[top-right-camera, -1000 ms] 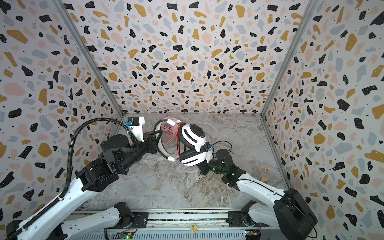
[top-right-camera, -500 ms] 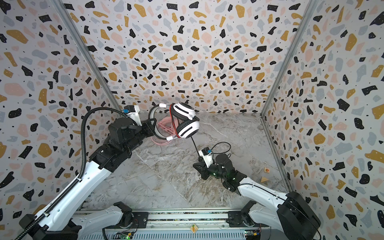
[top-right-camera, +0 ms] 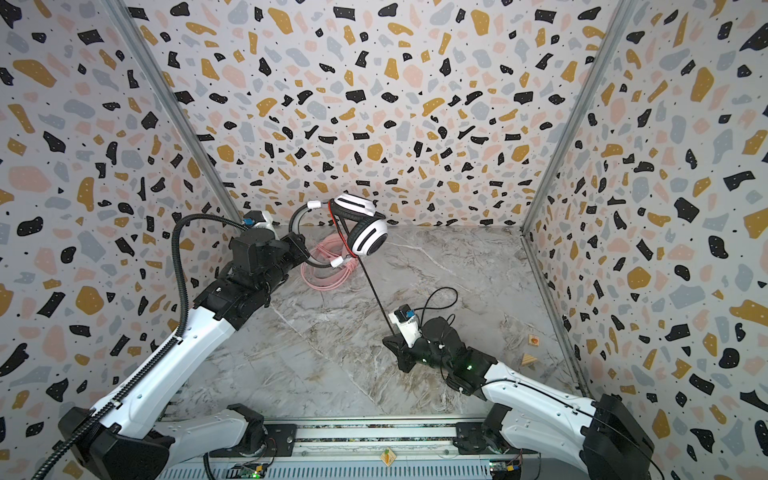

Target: Wrap the headphones

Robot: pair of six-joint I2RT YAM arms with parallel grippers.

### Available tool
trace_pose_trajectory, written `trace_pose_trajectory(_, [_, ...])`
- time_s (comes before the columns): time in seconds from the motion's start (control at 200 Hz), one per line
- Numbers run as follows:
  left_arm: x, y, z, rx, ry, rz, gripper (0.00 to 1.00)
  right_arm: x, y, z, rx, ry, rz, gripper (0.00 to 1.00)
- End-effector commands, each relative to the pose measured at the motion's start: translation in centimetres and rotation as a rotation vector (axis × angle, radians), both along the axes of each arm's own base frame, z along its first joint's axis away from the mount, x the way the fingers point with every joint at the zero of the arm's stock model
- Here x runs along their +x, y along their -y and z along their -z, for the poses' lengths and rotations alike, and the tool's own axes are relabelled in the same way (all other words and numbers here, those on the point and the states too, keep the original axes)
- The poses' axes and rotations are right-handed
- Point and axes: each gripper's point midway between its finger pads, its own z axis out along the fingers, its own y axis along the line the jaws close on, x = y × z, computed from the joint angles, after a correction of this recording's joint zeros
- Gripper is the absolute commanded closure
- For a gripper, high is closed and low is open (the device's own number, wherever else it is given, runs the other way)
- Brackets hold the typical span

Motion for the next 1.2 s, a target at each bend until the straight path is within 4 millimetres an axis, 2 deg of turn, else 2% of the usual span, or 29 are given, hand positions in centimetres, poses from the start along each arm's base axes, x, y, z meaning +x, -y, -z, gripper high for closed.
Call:
trace_pose_trajectory(0.0, [0.7, -2.4, -5.0, -0.080, 0.156, -0.139, 1.00, -0.4, 0.5, -0.7, -0.079, 0.030, 0.026, 0.93])
trace_pose_trajectory(0.225, [2.1, -4.9, -2.8, -0.042, 0.123, -0.287, 1.00, -2.0, 0.1, -2.4, -0.121, 0.077, 0.018, 0.93])
trace_pose_trajectory(0.38, [3.5, -5.1, -1.7, -0.003, 0.097, -0.326, 1.00, -2.8, -0.3, -3.1, -0.143, 0.097, 0.005, 0.93])
trace_pose_trajectory(0.501, [4.2, -5.7, -1.3, 0.099, 0.074, -0.372, 1.00, -3.3, -0.4, -4.1, -0.147, 0.109, 0.004, 0.93])
trace_pose_trajectory(0.676, [3.8, -6.0, -0.3, 0.255, 0.052, -0.418, 1.00, -3.2, -0.1, -5.7, -0.153, 0.144, 0.030, 0.93])
trace_pose_trajectory(0.766, [3.2, -5.2, 0.3, 0.344, 0.041, -0.422, 1.00, -2.9, 0.3, -6.8, -0.165, 0.174, 0.044, 0.93])
trace_pose_trajectory(0.981, [1.2, -1.5, 2.1, 0.586, 0.028, -0.342, 1.00, -1.4, 1.7, -10.3, -0.198, 0.285, 0.122, 0.93])
trace_pose_trajectory(1.196, [-1.1, 2.2, 3.4, 0.812, 0.014, -0.245, 1.00, -0.3, 3.1, -15.0, -0.171, 0.393, 0.201, 0.93])
